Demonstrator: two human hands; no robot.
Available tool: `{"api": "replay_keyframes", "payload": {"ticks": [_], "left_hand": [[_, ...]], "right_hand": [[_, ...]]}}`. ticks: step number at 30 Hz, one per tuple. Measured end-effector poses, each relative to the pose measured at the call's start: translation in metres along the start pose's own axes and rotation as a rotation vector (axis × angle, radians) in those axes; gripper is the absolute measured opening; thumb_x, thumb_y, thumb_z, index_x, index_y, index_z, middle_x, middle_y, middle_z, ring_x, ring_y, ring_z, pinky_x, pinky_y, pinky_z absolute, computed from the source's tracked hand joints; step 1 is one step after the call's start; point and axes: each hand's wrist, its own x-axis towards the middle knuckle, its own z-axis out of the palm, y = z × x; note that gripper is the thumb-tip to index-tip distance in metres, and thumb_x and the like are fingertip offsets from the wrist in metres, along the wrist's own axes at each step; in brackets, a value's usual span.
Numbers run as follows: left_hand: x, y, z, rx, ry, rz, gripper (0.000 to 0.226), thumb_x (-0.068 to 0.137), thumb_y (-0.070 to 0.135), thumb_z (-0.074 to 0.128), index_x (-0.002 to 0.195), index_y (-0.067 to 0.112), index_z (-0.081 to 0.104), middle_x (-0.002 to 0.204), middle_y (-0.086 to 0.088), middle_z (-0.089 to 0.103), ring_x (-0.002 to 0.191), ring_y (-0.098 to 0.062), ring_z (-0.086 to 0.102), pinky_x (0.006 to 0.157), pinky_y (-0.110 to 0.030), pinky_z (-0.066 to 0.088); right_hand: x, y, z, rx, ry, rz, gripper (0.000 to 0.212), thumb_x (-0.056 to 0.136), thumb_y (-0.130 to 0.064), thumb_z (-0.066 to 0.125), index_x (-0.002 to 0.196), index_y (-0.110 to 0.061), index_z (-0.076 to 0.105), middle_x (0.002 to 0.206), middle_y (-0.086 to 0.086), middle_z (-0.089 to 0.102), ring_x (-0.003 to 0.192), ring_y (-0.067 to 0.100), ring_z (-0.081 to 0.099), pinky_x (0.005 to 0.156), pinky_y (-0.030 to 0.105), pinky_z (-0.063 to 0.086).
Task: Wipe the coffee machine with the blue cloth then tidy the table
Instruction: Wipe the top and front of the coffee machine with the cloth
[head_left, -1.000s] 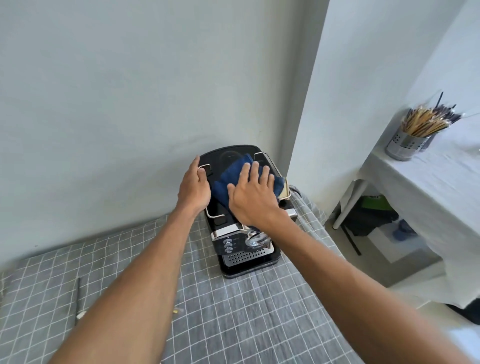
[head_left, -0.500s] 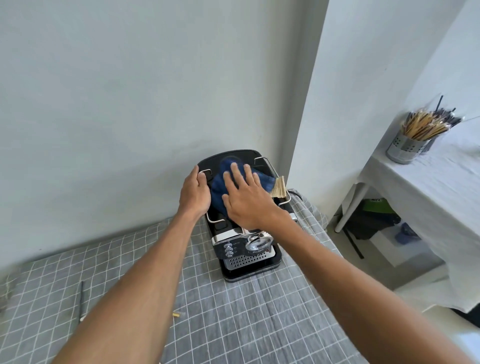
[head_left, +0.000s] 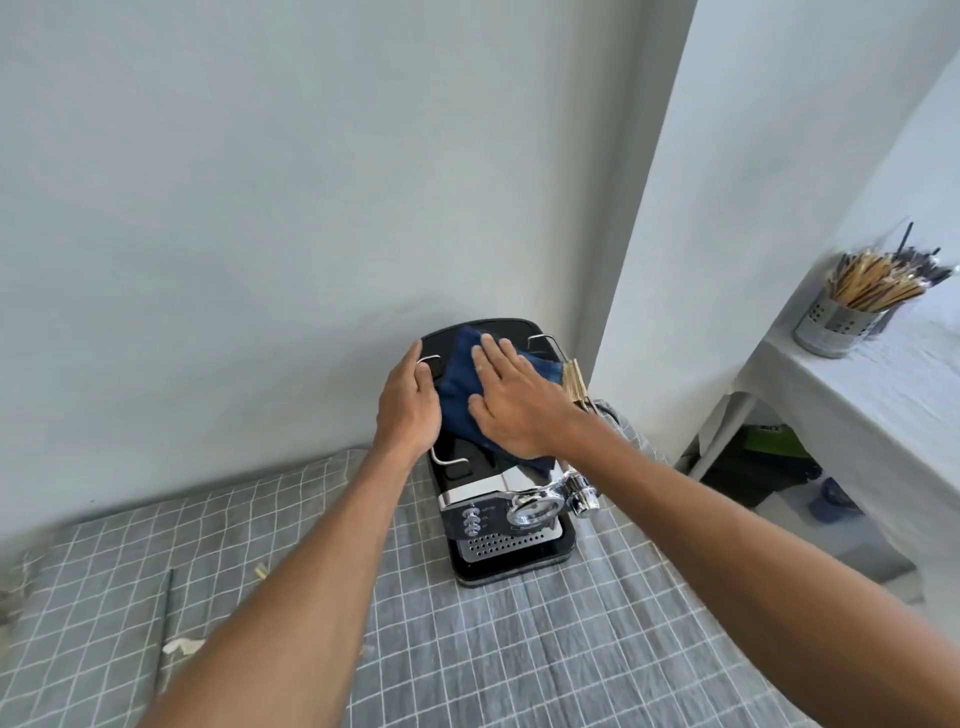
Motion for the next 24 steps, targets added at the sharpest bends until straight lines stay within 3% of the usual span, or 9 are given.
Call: {"api": "replay_keyframes", "payload": {"ticks": [3, 9, 16, 24], "left_hand": [[-0.002, 0.0, -0.001, 0.008, -0.024, -0.001, 0.048, 0.111, 0.032, 0.028, 0.158, 0.032, 0.035, 0.162, 0.003, 0.038, 0.145, -0.016, 0.039, 0.119, -0.032, 0.028], [0.002, -0.001, -0.002, 0.005, -0.025, -0.016, 0.047, 0.111, 0.033, 0.031, 0.157, 0.035, 0.037, 0.162, 0.003, 0.039, 0.145, -0.017, 0.039, 0.119, -0.035, 0.03], [-0.001, 0.003, -0.003, -0.009, -0.04, -0.049, 0.047, 0.111, 0.034, 0.028, 0.157, 0.036, 0.036, 0.161, 0.002, 0.041, 0.141, -0.02, 0.044, 0.117, -0.042, 0.033], [0.004, 0.003, -0.002, 0.004, -0.055, -0.046, 0.047, 0.111, 0.032, 0.026, 0.157, 0.034, 0.036, 0.163, 0.004, 0.036, 0.146, -0.015, 0.037, 0.12, -0.034, 0.028]], "right_hand": [[0.027, -0.007, -0.012, 0.031, -0.033, 0.11, 0.071, 0.107, -0.034, 0.026, 0.16, 0.005, 0.001, 0.169, 0.025, -0.004, 0.158, 0.039, -0.003, 0.129, 0.048, 0.006], [0.002, 0.01, -0.006, 0.037, -0.005, -0.076, 0.068, 0.109, -0.037, 0.031, 0.162, 0.0, 0.011, 0.172, 0.016, 0.003, 0.159, 0.033, -0.001, 0.128, 0.043, 0.006], [0.036, -0.001, -0.017, 0.036, -0.019, 0.03, 0.068, 0.106, -0.031, 0.033, 0.159, 0.007, 0.011, 0.169, 0.024, 0.009, 0.156, 0.039, 0.007, 0.127, 0.044, 0.009], [-0.028, 0.003, -0.002, -0.005, 0.017, -0.136, 0.077, 0.103, -0.048, 0.027, 0.162, -0.002, 0.009, 0.172, 0.013, 0.006, 0.159, 0.028, 0.0, 0.126, 0.037, 0.004]]}}
